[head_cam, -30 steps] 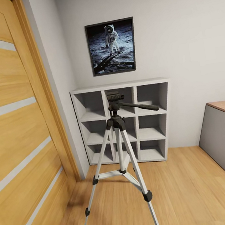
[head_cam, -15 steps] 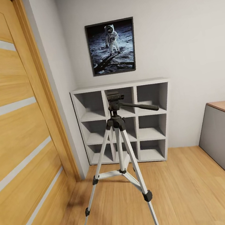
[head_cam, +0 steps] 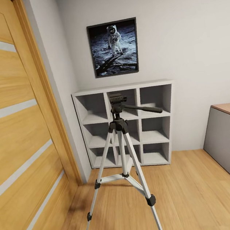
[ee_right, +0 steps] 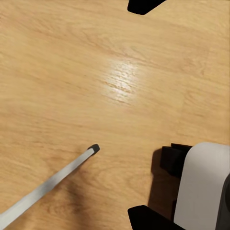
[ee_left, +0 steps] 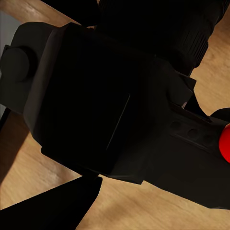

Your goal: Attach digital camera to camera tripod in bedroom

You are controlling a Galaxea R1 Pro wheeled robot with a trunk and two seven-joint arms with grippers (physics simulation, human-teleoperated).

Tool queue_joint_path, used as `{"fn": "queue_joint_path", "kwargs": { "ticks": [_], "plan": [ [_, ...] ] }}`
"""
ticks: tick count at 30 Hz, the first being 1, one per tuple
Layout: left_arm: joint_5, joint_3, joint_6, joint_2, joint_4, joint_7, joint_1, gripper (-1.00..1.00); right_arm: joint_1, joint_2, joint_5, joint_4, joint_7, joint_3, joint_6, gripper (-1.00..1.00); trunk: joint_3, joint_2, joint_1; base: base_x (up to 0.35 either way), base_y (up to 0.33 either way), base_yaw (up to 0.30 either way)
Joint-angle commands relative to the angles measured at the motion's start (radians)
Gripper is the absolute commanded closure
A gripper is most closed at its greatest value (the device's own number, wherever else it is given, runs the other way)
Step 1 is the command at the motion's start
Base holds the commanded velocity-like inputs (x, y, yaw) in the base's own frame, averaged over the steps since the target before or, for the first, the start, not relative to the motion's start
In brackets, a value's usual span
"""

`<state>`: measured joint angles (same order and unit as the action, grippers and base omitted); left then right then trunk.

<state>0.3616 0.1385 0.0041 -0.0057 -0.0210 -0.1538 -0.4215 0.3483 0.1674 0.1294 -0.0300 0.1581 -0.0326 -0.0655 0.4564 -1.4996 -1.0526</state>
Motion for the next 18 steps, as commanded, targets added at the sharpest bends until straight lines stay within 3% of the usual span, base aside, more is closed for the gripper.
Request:
{"fn": "queue_joint_path", "kwargs": {
  "ticks": [1, 13, 18],
  "plan": [
    [-0.001, 0.007, 0.0, 0.0, -0.001, -0.003, 0.0, 1.0, 0.001, 0.0, 0.007, -0.003, 0.001, -0.003, -0.006, -1.0, 0.001, -0.001, 0.0, 0.0, 0.0, 0.0],
    [0.002, 0.006, 0.001, 0.0, -0.003, -0.001, 0.0, 1.0, 0.001, 0.0, 0.007, -0.003, 0.0, -0.003, -0.014, -1.0, 0.001, -0.001, 0.0, 0.0, 0.0, 0.0],
    [0.001, 0.004, 0.001, 0.0, -0.004, 0.0, 0.0, 1.0, 0.001, 0.0, 0.007, -0.004, 0.0, -0.003, -0.016, -1.0, -0.015, 0.034, 0.019, 0.0, 0.0, 0.0]
  ]
}}
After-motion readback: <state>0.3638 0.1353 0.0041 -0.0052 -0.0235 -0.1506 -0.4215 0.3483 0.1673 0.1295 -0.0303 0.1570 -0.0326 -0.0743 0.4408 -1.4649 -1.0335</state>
